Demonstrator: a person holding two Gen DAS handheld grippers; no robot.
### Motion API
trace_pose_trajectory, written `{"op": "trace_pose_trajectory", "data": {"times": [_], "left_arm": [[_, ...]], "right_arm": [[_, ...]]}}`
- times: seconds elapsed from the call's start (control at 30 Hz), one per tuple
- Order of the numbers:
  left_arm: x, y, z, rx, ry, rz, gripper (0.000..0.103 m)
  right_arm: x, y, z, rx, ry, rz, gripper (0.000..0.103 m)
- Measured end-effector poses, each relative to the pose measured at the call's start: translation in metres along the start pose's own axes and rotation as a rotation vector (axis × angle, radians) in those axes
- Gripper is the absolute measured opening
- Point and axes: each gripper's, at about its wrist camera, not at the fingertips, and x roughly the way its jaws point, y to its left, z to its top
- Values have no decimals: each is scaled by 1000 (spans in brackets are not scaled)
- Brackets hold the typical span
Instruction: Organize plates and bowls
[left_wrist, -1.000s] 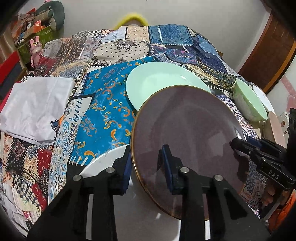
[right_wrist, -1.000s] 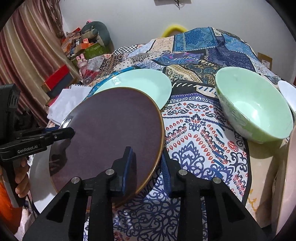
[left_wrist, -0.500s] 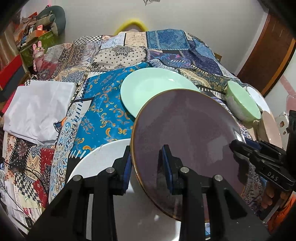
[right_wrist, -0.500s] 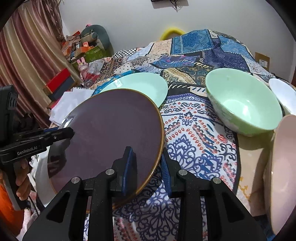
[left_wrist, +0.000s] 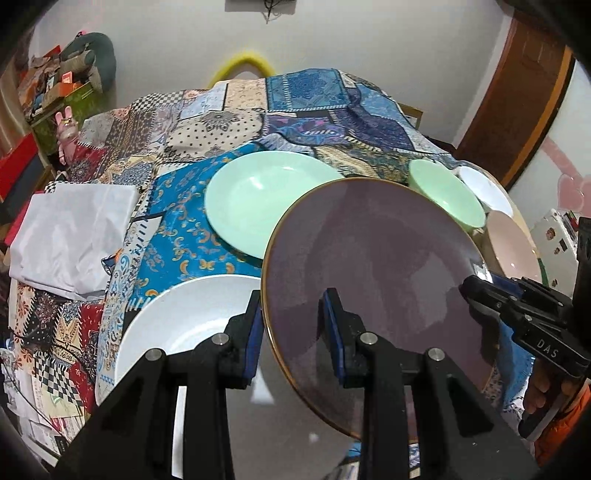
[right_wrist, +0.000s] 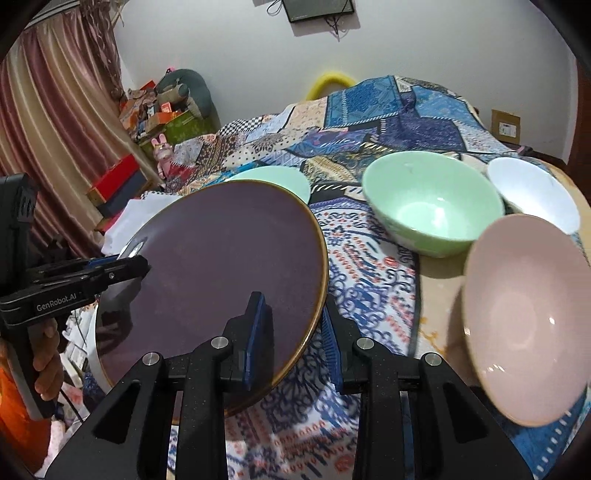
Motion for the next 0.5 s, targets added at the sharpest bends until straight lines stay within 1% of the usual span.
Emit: {"op": "trace_pose_trajectory", "data": {"times": [0.23, 0.5], "left_arm": [[-7, -28, -4, 35, 1, -17, 31], [-1, -58, -12, 74, 32, -40, 31]], "right_arm": [[-21, -13, -9, 26, -23, -20, 27], [-37, -31, -23, 65, -28, -47, 27]]}}
